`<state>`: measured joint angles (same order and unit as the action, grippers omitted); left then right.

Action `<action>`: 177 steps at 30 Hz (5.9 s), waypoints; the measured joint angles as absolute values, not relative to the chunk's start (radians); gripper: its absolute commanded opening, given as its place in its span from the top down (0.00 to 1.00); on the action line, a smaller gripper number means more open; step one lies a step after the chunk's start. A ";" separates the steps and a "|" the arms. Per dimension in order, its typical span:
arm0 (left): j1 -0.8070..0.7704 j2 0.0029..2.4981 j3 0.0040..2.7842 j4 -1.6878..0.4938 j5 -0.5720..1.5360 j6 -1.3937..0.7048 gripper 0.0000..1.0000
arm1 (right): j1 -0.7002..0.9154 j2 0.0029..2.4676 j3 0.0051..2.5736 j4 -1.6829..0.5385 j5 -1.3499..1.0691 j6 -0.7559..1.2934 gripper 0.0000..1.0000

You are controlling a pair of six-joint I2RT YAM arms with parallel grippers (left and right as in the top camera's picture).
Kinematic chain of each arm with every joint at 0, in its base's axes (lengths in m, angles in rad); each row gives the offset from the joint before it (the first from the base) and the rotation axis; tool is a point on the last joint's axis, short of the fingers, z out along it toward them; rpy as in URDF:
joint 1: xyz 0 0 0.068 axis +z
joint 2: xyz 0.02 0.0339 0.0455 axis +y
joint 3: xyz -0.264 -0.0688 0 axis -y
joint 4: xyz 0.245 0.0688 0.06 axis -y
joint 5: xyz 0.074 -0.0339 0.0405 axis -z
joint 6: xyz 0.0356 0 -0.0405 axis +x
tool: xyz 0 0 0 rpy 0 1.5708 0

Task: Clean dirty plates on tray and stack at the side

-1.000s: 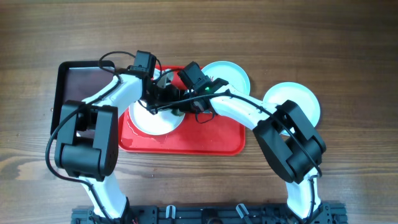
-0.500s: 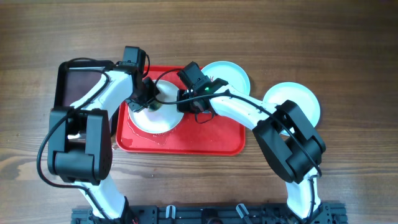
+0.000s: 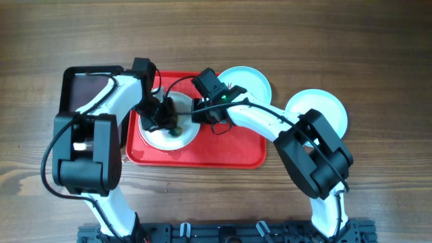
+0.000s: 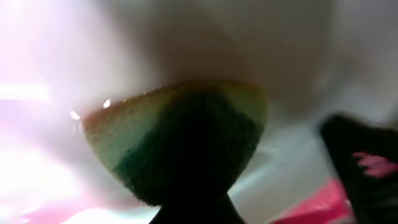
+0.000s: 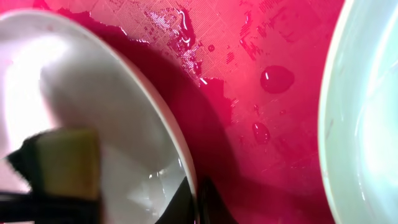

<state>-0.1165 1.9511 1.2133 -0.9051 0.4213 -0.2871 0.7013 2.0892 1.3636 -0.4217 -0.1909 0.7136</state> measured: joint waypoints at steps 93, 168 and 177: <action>0.043 1.909 1.727 -1.198 0.023 -0.463 0.96 | 1.119 1.747 1.356 -0.654 0.711 0.230 0.96; 0.043 1.909 1.725 -1.189 0.019 -0.463 0.96 | 0.170 1.702 1.077 -0.551 -0.254 0.393 0.66; 0.043 1.909 1.725 -1.189 0.019 -0.463 0.96 | 0.173 1.756 1.076 -0.540 -0.267 0.404 0.73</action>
